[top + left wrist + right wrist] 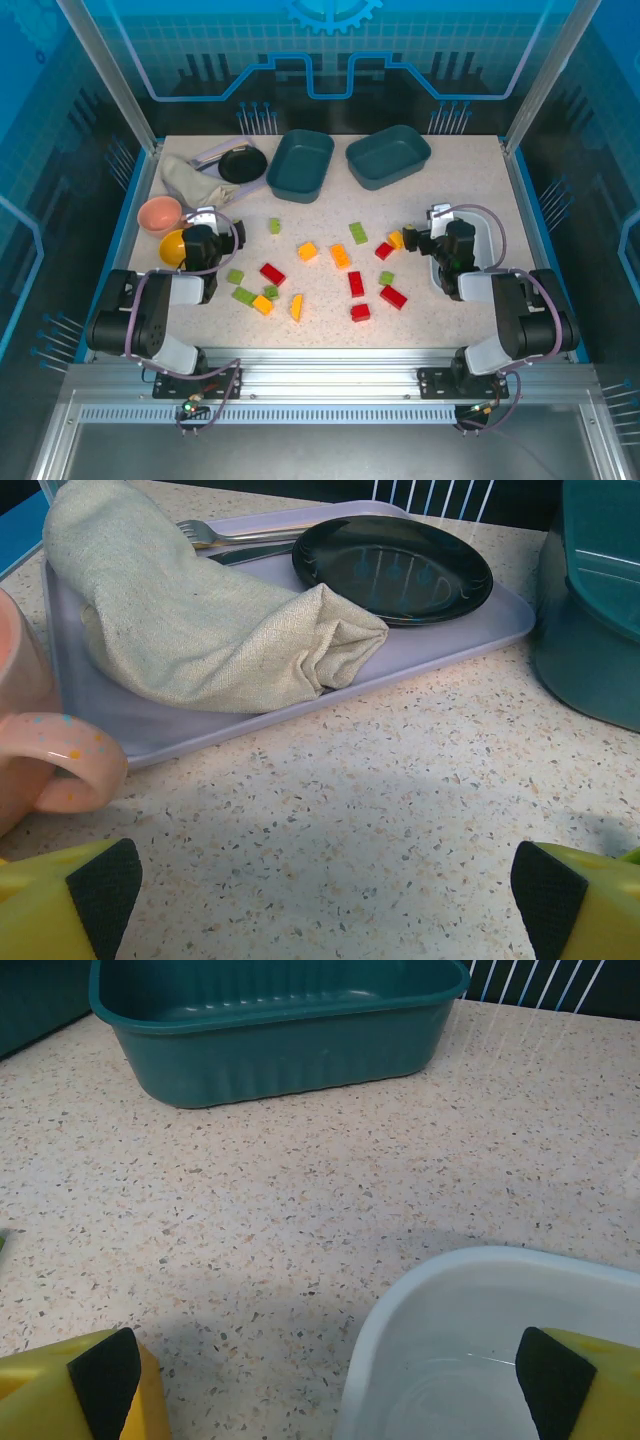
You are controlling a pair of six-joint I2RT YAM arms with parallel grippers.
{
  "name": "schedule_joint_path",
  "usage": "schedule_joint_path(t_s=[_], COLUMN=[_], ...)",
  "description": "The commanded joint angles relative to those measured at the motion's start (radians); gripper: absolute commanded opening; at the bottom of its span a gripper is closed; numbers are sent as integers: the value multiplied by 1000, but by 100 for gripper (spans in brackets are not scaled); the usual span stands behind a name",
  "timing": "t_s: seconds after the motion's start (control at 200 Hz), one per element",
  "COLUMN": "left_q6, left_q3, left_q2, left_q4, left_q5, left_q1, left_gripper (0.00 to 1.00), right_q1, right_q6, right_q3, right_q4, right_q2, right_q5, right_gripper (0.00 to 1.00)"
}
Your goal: Sort the legos into containers by color
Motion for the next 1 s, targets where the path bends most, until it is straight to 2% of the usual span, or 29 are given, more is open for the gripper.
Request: schedule_joint_path(t_s=[0.0, 0.915, 0.965, 0.995], left_q6=[17, 21, 22, 24], left_q3=[15, 14, 51, 100], left_q2=[6, 4, -40, -77], left_q4=[10, 14, -76, -211], left_q5=[-12, -12, -14, -43], left_q1=[-6, -6, -8, -18], left_gripper=[99, 99, 99, 99], right_q1=[-19, -19, -14, -6], right_q6=[3, 2, 7, 19], right_q3=[22, 22, 29, 56], right_q4=[8, 9, 1, -78], right_q2=[8, 8, 0, -33], right_q5=[-7, -8, 21, 78], right_gripper=[100, 100, 100, 100])
